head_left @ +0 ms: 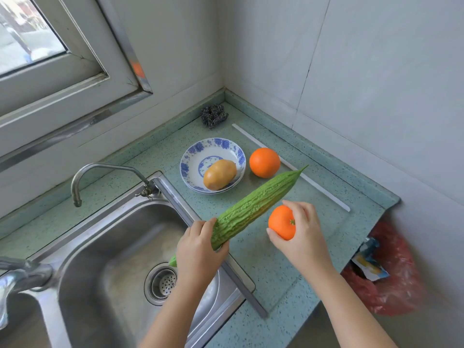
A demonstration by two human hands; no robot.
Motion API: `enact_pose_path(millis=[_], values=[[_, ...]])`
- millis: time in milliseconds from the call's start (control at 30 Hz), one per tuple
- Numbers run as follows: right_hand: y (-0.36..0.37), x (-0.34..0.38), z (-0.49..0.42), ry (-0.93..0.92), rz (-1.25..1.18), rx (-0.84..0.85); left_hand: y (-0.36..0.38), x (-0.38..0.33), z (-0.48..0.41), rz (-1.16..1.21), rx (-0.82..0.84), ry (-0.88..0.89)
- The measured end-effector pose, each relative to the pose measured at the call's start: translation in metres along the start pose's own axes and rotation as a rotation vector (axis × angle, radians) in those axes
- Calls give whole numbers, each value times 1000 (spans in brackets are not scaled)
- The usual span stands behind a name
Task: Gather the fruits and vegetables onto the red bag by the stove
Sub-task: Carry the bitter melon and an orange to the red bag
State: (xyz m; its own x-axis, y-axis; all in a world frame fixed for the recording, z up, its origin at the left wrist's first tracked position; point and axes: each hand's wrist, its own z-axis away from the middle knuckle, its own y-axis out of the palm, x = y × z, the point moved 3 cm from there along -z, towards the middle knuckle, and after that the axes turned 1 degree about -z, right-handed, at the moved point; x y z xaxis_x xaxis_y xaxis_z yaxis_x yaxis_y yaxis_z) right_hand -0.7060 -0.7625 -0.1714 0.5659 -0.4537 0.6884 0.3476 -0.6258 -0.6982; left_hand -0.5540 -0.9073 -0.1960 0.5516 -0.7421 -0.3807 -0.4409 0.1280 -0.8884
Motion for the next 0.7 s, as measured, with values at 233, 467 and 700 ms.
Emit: enact_pose_path(millis=[233, 467, 700], values=[[-16, 26, 12, -79, -23, -4, -35, 3, 23, -28, -81, -3], [-17, 55, 26, -177, -88, 27, -69, 2, 53, -1, -152, -93], [-11, 78, 40, -249, -166, 70, -99, 5, 87, 48, -214, -252]])
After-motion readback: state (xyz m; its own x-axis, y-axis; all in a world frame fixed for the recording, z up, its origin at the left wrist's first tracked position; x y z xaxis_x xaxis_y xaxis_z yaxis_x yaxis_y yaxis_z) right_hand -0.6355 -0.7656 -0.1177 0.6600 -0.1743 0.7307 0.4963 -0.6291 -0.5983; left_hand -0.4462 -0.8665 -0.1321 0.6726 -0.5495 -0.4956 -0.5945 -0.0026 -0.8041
